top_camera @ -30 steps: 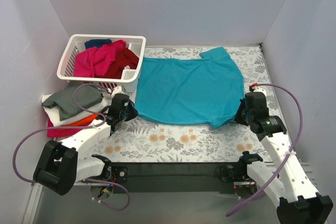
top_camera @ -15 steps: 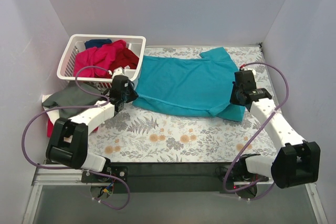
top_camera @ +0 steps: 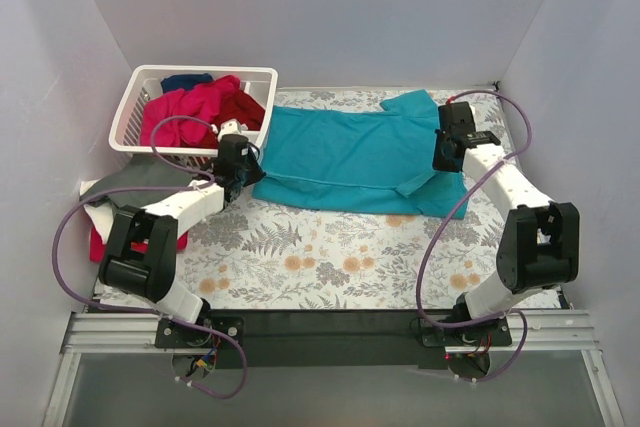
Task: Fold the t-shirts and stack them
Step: Fold the tshirt
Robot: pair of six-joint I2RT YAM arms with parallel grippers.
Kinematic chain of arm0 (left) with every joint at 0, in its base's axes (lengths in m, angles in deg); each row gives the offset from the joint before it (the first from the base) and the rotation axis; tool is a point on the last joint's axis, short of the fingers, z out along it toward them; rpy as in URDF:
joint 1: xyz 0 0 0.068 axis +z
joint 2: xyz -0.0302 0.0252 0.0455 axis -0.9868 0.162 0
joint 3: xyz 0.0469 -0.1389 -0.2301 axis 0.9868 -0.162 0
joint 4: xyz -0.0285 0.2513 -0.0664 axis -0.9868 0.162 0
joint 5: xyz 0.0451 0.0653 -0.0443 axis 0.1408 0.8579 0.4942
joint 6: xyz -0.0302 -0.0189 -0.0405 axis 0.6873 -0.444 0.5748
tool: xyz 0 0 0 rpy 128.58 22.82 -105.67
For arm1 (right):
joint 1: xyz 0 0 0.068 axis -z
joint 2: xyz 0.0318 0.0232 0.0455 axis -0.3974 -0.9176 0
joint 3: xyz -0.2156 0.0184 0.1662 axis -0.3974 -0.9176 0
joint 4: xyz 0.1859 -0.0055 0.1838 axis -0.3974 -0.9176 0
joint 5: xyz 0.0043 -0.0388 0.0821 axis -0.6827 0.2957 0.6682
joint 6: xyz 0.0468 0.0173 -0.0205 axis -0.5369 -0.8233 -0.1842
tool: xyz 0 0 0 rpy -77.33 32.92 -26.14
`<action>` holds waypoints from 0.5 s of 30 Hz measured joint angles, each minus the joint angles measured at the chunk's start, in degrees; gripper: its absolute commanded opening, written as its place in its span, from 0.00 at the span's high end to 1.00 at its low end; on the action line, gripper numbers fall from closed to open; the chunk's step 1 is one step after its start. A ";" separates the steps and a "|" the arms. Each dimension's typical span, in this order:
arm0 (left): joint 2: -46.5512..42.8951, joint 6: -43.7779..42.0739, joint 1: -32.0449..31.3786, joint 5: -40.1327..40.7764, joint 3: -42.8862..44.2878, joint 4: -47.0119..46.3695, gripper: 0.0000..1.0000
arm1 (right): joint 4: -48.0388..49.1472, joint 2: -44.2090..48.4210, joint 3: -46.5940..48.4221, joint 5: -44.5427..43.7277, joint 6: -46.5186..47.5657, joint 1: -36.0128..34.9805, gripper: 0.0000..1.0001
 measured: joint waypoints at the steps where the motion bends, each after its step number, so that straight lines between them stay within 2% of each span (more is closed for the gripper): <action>1: 0.28 -0.09 0.00 0.11 0.17 -0.22 1.00 | 0.04 -1.22 0.96 0.04 0.26 0.15 0.99; 15: 3.72 -0.20 0.00 1.53 2.51 -2.58 1.00 | 0.20 -9.25 9.88 1.20 2.27 2.27 0.99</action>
